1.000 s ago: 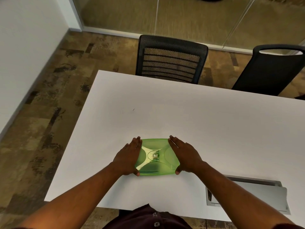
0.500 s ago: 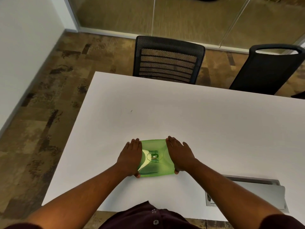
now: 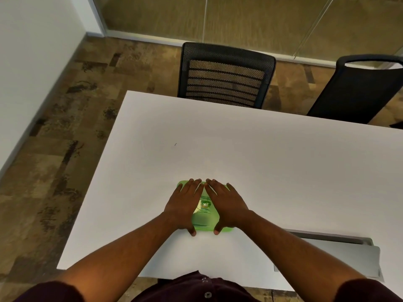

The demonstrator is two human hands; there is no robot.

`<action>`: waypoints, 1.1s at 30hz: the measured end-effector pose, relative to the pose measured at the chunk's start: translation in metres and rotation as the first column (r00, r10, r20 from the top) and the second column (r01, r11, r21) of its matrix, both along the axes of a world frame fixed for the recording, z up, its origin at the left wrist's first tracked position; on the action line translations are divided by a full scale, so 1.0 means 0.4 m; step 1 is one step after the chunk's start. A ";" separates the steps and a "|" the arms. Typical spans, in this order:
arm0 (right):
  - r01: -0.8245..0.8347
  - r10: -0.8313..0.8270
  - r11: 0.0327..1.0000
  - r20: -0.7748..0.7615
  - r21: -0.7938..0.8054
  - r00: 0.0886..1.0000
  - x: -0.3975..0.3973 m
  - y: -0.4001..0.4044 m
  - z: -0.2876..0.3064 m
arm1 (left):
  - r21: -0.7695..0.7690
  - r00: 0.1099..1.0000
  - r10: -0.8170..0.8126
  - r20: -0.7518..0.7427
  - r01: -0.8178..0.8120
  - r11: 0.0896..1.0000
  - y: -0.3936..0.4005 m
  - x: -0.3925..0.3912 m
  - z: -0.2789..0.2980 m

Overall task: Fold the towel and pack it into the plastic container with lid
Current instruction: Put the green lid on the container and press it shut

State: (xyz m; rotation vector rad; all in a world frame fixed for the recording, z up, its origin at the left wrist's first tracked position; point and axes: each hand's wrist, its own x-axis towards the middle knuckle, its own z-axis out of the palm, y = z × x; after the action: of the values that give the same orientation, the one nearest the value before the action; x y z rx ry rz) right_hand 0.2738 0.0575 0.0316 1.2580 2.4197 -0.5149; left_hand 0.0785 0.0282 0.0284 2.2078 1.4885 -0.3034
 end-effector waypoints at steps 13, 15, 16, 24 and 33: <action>0.040 -0.040 0.999 0.027 0.014 0.999 -0.026 -0.010 -0.004 | -0.009 0.999 0.036 -0.001 -0.036 0.999 0.019 0.011 -0.009; 0.029 -0.029 1.000 0.011 0.000 1.000 -0.006 -0.003 0.000 | -0.004 1.000 0.015 -0.003 -0.015 1.000 0.020 0.004 -0.006; 0.019 -0.019 1.000 0.002 -0.006 1.000 0.006 0.001 0.002 | -0.002 1.000 0.002 0.001 -0.002 1.000 0.019 -0.002 -0.007; 0.159 -0.160 0.985 -0.021 -0.062 0.987 0.121 -0.015 0.013 | 0.003 0.998 -0.026 -0.055 0.026 1.000 -0.004 -0.080 -0.035; 0.250 -0.260 0.964 -0.104 -0.094 0.960 0.132 -0.013 0.005 | -0.034 0.997 0.063 -0.052 -0.065 0.997 0.004 -0.103 -0.040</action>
State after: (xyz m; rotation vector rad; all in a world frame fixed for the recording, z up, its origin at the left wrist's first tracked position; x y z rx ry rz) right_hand 0.3265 0.0523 0.0336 1.5547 2.3129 -0.7693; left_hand 0.0373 0.0296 0.0126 2.1351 1.5652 -0.3645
